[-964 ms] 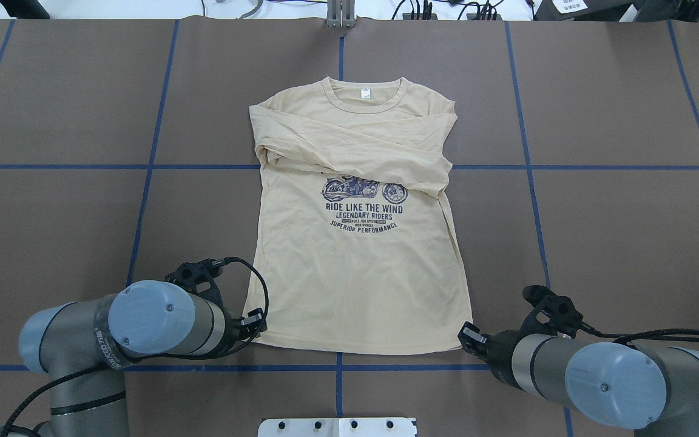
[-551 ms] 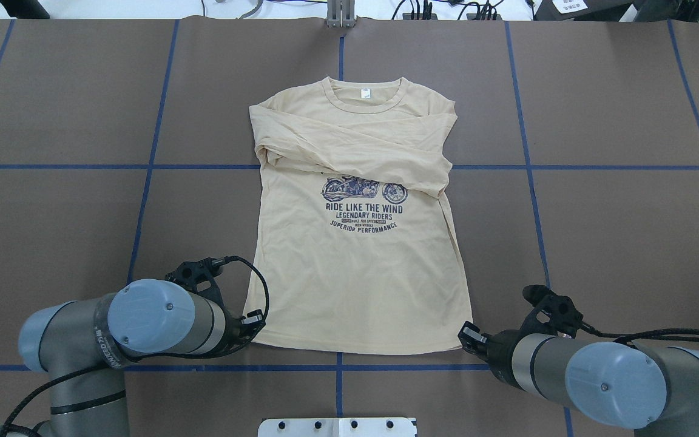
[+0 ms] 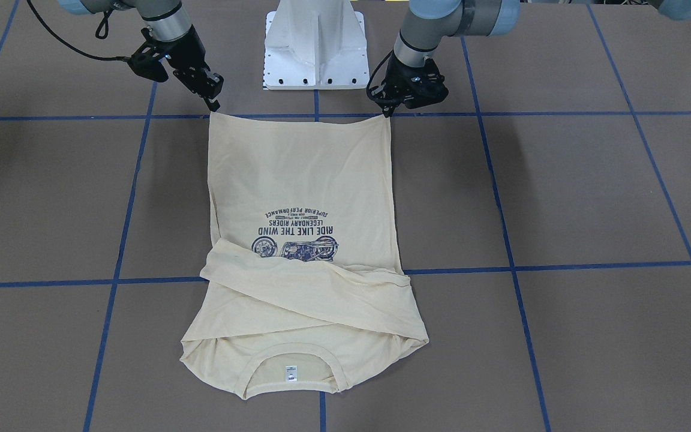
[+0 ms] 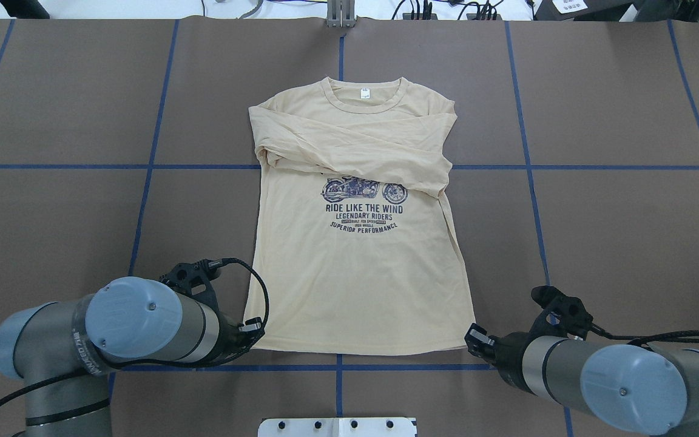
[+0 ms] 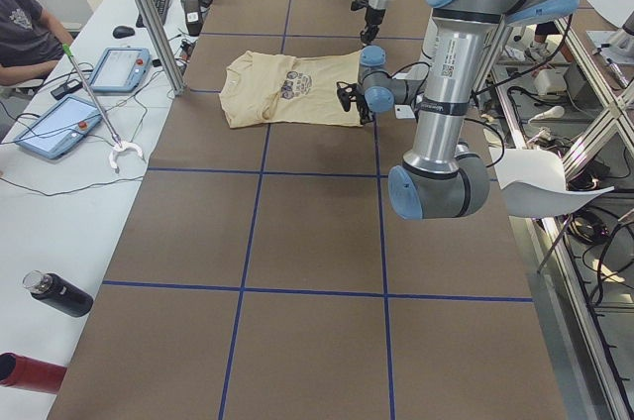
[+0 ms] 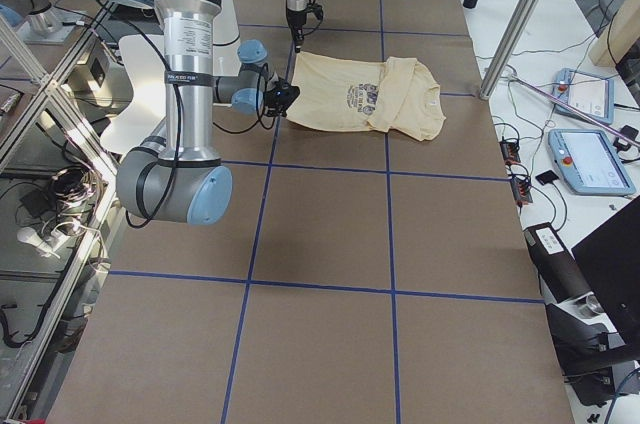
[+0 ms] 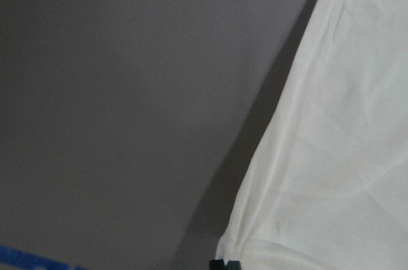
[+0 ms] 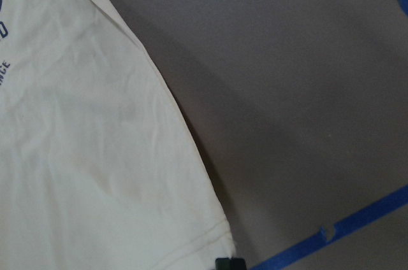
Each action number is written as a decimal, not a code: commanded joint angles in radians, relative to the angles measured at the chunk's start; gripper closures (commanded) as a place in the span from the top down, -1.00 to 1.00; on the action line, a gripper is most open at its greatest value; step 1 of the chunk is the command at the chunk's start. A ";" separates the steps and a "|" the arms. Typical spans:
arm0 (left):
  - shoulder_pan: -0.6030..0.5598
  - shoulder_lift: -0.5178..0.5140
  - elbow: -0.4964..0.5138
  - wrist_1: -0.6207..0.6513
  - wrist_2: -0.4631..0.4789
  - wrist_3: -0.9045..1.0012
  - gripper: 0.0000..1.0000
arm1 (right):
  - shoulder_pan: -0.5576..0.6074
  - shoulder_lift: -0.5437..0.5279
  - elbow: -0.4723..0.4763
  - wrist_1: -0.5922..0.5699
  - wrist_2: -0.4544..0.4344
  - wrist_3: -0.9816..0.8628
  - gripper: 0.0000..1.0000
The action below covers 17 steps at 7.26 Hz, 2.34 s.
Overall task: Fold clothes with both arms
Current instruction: 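Grasp both hem corners nearest the robot with left and right grippers, then lift the hem with both grippers and fold it toward the collar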
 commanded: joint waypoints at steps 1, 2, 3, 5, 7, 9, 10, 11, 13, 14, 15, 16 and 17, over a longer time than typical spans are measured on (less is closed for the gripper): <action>0.008 0.000 -0.124 0.089 -0.011 -0.015 -1.00 | -0.051 -0.048 0.078 0.000 0.045 0.016 -1.00; 0.007 0.003 -0.167 0.118 -0.033 -0.048 -1.00 | -0.071 -0.051 0.089 0.000 0.062 0.028 -1.00; 0.008 0.051 -0.216 0.129 -0.054 -0.106 -1.00 | -0.083 -0.066 0.114 0.000 0.079 0.029 -1.00; 0.010 0.047 -0.237 0.126 -0.056 -0.095 -1.00 | -0.072 -0.107 0.172 0.000 0.102 0.029 -1.00; -0.036 -0.020 -0.193 0.125 -0.045 -0.016 -1.00 | 0.062 -0.094 0.159 -0.009 0.121 0.022 -1.00; -0.232 -0.115 -0.052 0.056 -0.048 0.148 -1.00 | 0.313 0.088 0.044 -0.148 0.288 -0.070 -1.00; -0.295 -0.132 0.067 -0.072 -0.050 0.164 -1.00 | 0.457 0.233 -0.039 -0.280 0.403 -0.146 -1.00; -0.359 -0.144 0.169 -0.173 -0.053 0.164 -1.00 | 0.557 0.356 -0.115 -0.392 0.443 -0.253 -1.00; -0.461 -0.190 0.269 -0.231 -0.054 0.178 -1.00 | 0.670 0.422 -0.260 -0.425 0.438 -0.457 -1.00; -0.477 -0.210 0.283 -0.234 -0.053 0.176 -1.00 | 0.694 0.493 -0.350 -0.425 0.438 -0.479 -1.00; -0.481 -0.267 0.355 -0.236 -0.051 0.173 -1.00 | 0.696 0.574 -0.471 -0.413 0.435 -0.479 -1.00; -0.483 -0.311 0.478 -0.313 -0.047 0.175 -1.00 | 0.696 0.645 -0.584 -0.396 0.432 -0.482 -1.00; -0.495 -0.316 0.592 -0.440 -0.044 0.175 -1.00 | 0.696 0.694 -0.699 -0.338 0.427 -0.484 -1.00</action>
